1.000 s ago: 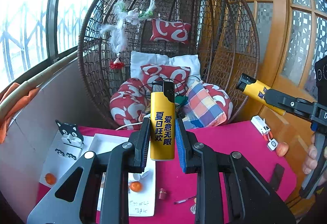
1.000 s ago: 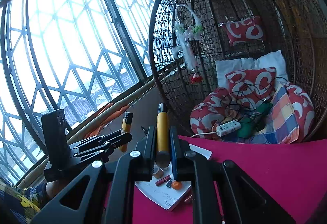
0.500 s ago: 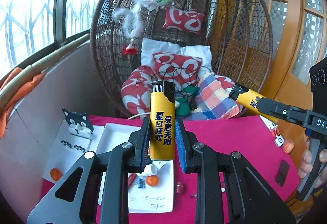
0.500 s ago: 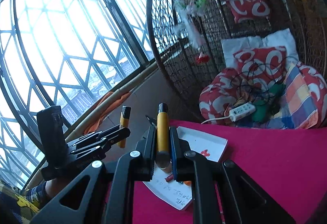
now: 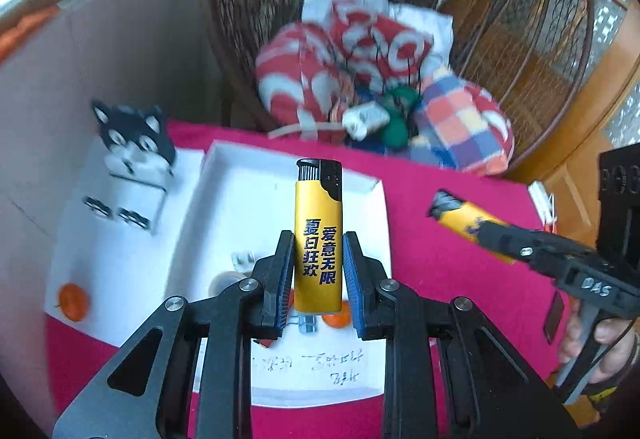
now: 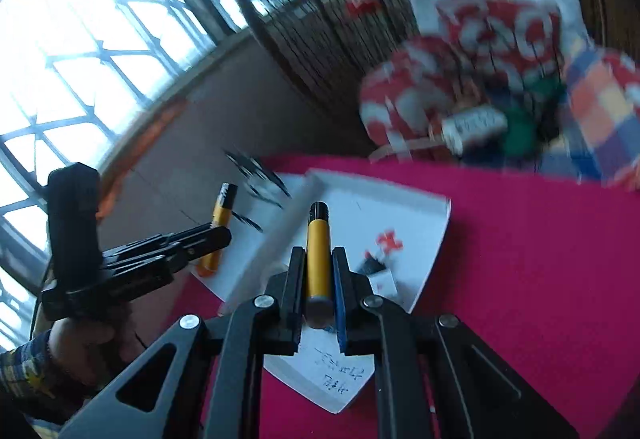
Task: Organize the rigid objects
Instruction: 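Lift and carry both yellow lighters toward the tray with both tools, then open both tools over the tray to drop the yellow lighters, then move both open tools back over the black pen and eye-drop bottle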
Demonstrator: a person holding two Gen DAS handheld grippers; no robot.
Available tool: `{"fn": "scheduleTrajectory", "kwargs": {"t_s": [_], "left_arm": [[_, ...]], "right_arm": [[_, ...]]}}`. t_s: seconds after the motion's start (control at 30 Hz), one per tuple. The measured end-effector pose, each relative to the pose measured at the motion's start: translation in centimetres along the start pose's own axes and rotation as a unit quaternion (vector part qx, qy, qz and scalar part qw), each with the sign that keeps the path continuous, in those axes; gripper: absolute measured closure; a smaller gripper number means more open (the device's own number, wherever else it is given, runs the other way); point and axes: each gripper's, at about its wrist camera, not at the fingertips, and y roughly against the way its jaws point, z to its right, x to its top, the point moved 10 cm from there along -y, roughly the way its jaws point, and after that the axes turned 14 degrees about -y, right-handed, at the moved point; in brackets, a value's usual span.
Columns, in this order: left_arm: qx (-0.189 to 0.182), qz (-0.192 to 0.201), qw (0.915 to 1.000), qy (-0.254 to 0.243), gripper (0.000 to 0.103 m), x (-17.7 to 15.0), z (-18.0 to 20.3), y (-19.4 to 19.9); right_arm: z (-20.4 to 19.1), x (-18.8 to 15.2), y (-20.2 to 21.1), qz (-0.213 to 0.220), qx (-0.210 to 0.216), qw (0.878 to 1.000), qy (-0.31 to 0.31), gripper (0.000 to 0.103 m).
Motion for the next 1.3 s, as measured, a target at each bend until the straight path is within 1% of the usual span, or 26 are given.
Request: {"fn": "scheduleTrajectory", "kwargs": {"t_s": [0.03, 0.17, 0.3, 0.37, 0.43, 0.47, 0.5, 0.53, 0.57, 0.6, 0.63, 0.67, 0.7, 0.77, 0.8, 0.83, 0.9, 1.07, 1.2, 1.3], "left_arm": [[-0.002, -0.007, 1.0000, -0.003, 0.080, -0.1, -0.1, -1.0], [0.000, -0.035, 0.9994, 0.000, 0.080, -0.1, -1.1, -4.3], [0.027, -0.078, 0.9966, -0.009, 0.080, -1.3, -2.8, -7.0], [0.042, -0.095, 0.9946, -0.008, 0.080, -2.0, -3.6, -7.5], [0.054, -0.093, 0.9942, -0.003, 0.079, -2.1, -4.3, -7.6], [0.056, -0.090, 0.9943, -0.002, 0.075, -2.1, -4.5, -7.4], [0.054, -0.089, 0.9946, -0.001, 0.051, -2.1, -4.5, -7.3], [0.052, -0.085, 0.9950, -0.001, 0.017, -2.0, -4.5, -7.2], [0.053, -0.080, 0.9954, -0.001, 0.007, -1.9, -4.6, -7.0], [0.059, -0.074, 0.9955, -0.004, 0.001, -1.7, -4.7, -6.8], [0.061, -0.066, 0.9960, -0.005, 0.001, -1.6, -4.7, -6.5], [0.062, -0.061, 0.9962, -0.002, 0.000, -1.4, -4.8, -6.4], [0.067, -0.057, 0.9961, -0.001, 0.000, -1.3, -4.9, -6.2], [0.083, -0.055, 0.9950, -0.008, 0.000, -1.1, -4.8, -5.8], [0.085, -0.053, 0.9950, -0.010, 0.000, -0.9, -4.6, -5.8], [0.086, -0.048, 0.9950, -0.012, 0.001, -0.8, -4.3, -5.6], [0.087, -0.041, 0.9952, -0.015, 0.001, -0.4, -3.5, -5.3], [0.079, -0.024, 0.9956, -0.045, 0.000, 0.4, 0.0, -4.6], [0.061, -0.013, 0.9954, -0.073, 0.001, 0.4, 4.1, -4.4], [0.037, -0.023, 0.9933, -0.107, 0.001, -0.7, 8.1, -4.9]], "right_arm": [[0.7, -0.3, -1.4, -0.013, -0.006, 1.000, -0.011, 0.093], [2.2, -0.4, -5.6, -0.044, -0.029, 0.998, -0.034, 0.092], [3.5, -0.2, -9.3, -0.064, -0.043, 0.995, -0.067, 0.092], [4.0, -0.3, -11.0, -0.073, -0.048, 0.993, -0.082, 0.092], [4.2, -0.7, -12.2, -0.082, -0.039, 0.991, -0.101, 0.091], [4.2, -0.8, -12.5, -0.083, -0.038, 0.990, -0.104, 0.091], [3.9, -0.9, -12.7, -0.082, -0.037, 0.991, -0.100, 0.090], [3.6, -0.9, -12.9, -0.082, -0.033, 0.992, -0.095, 0.089], [3.4, -1.0, -12.9, -0.080, -0.034, 0.992, -0.089, 0.086], [3.2, -1.0, -12.9, -0.076, -0.039, 0.993, -0.082, 0.066], [3.1, -0.9, -12.9, -0.072, -0.043, 0.993, -0.078, 0.037], [3.2, -0.8, -12.6, -0.065, -0.051, 0.994, -0.074, 0.029], [3.6, -0.5, -12.2, -0.054, -0.063, 0.994, -0.076, 0.019], [4.1, -0.1, -11.5, -0.048, -0.052, 0.994, -0.088, 0.015], [4.4, 0.1, -10.9, -0.044, -0.051, 0.993, -0.094, 0.011], [4.6, 0.3, -10.5, -0.038, -0.048, 0.993, -0.097, 0.000], [4.9, 0.8, -8.9, -0.022, -0.042, 0.994, -0.099, 0.000], [6.7, 1.5, -4.7, 0.016, -0.054, 0.994, -0.095, 0.000], [10.2, 1.1, -0.7, 0.053, -0.073, 0.991, -0.094, 0.000], [13.7, -0.2, 1.7, 0.057, -0.099, 0.989, -0.099, 0.000]]}}
